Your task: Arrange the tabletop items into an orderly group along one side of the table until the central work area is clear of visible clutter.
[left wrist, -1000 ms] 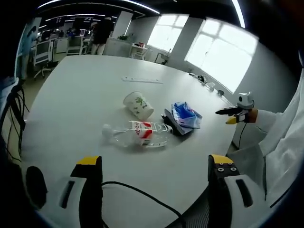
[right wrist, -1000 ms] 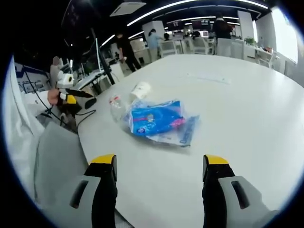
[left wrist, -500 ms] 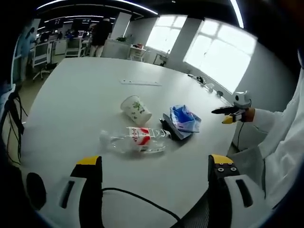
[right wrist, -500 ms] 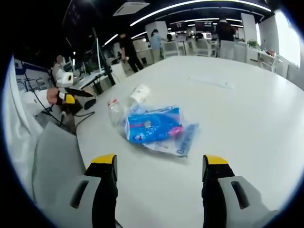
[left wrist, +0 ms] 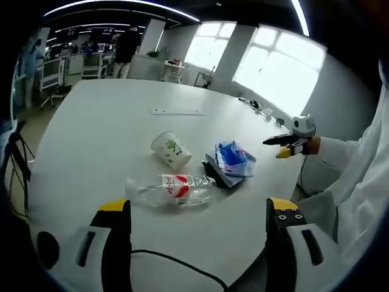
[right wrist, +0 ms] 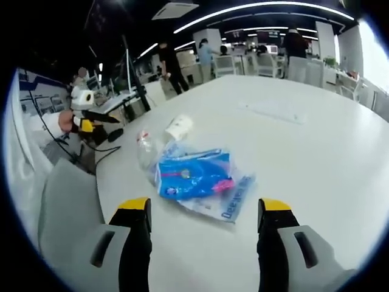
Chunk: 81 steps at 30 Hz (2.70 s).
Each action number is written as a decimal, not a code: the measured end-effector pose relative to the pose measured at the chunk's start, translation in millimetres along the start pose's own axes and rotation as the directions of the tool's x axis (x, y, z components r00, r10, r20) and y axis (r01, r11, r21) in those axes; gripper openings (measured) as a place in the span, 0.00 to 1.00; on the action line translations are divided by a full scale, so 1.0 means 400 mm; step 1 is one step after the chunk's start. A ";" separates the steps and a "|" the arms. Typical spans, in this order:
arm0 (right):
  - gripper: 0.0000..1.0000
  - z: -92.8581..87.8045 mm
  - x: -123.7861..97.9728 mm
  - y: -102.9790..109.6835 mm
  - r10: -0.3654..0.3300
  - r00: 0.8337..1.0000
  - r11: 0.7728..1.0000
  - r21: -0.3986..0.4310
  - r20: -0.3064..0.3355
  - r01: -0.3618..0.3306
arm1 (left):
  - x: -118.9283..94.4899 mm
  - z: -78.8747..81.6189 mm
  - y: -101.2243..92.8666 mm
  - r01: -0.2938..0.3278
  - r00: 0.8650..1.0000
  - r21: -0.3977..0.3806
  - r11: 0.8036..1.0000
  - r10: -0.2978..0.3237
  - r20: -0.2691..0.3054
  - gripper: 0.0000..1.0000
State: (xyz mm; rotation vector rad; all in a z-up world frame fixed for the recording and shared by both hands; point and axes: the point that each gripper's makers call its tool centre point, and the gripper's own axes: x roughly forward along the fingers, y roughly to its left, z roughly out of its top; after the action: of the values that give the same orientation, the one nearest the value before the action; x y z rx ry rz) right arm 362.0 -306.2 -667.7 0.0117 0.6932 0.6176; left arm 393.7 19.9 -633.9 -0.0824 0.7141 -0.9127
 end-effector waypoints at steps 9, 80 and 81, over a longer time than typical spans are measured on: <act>0.68 0.034 0.048 -0.015 0.026 1.000 0.999 -0.023 0.002 -0.026 | 0.010 0.010 -0.010 0.001 1.000 -0.004 1.000 -0.001 0.009 0.94; 0.00 0.029 0.228 -0.099 0.132 0.991 0.988 0.073 0.013 -0.133 | 0.111 0.033 -0.135 0.070 0.998 0.001 0.998 -0.070 0.005 0.88; 0.00 0.031 0.224 -0.099 0.131 0.991 0.987 0.089 0.022 -0.132 | 0.115 0.034 -0.138 0.074 0.997 0.004 0.997 -0.074 0.001 0.88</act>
State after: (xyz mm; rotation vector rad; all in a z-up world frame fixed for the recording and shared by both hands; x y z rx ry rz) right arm 444.1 -288.3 -719.5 0.1470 0.7085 0.7115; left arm 381.7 -52.1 -628.3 -0.1060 0.7116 -0.9845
